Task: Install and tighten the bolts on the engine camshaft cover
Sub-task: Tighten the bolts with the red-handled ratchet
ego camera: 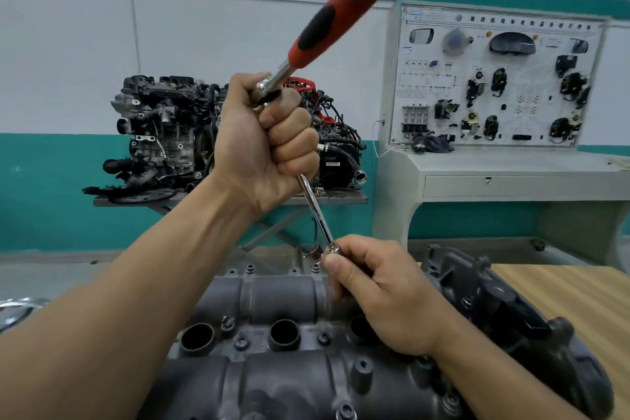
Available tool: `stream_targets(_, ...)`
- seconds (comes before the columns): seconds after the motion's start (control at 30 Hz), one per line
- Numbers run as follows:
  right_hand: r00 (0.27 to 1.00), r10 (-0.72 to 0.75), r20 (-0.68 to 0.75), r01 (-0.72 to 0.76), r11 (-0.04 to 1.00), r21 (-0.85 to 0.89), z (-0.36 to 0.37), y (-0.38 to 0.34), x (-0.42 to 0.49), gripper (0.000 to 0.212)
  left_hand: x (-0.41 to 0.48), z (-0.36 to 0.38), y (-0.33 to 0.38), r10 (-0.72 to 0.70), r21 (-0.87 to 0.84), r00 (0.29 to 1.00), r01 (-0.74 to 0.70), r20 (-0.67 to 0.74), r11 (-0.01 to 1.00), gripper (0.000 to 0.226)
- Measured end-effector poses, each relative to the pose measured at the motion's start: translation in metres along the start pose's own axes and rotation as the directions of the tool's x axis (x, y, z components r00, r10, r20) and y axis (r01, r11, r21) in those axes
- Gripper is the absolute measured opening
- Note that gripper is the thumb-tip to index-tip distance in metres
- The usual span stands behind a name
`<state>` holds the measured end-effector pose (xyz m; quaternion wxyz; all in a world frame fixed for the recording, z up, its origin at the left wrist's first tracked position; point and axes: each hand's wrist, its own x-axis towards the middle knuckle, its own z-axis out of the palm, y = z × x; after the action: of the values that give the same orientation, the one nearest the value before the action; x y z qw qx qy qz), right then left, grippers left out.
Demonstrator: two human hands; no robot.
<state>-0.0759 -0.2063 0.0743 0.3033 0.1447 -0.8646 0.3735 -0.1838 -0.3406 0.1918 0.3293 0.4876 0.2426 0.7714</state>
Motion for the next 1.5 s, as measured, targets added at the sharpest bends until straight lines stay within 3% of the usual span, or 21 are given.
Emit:
stream_targets(0.13, 0.999, -0.012, -0.047, 0.012, 1.0, 0.01, -0.004, -0.004, -0.002, 0.029, 0.0, 0.003, 0.0, 0.03, 0.012, 1.0, -0.03, 0.004, 0.999, 0.037)
stream_targets(0.27, 0.997, 0.009, -0.074, -0.012, 0.999, -0.039, -0.004, -0.003, -0.001, 0.025, 0.0, 0.008, -0.004, 0.061, 0.097, 0.995, -0.053, -0.081, 0.994, 0.044)
stream_targets(0.63, 0.982, 0.11, -0.151, -0.1, 0.993, 0.068, -0.001, 0.006, 0.004, 0.009, -0.007, 0.013, -0.003, 0.134, 0.268, 0.978, -0.088, -0.162, 0.96, 0.048)
stream_targets(0.83, 0.971, 0.157, -0.18, -0.145, 0.986, 0.078, 0.001, 0.007, 0.005, 0.007, -0.009, 0.014, -0.002, 0.15, 0.215, 0.978, -0.117, -0.145, 0.97, 0.048)
stream_targets(1.27, 0.984, 0.051, -0.171, -0.049, 0.999, 0.017, 0.001, 0.011, 0.001, 0.017, -0.008, 0.017, -0.013, 0.104, 0.218, 0.987, -0.075, -0.122, 0.973, 0.048)
stream_targets(1.5, 0.984, 0.149, -0.098, -0.152, 0.988, -0.021, 0.003, 0.01, 0.005, 0.019, -0.004, 0.013, -0.021, 0.073, 0.273, 0.984, -0.026, -0.165, 0.962, 0.047)
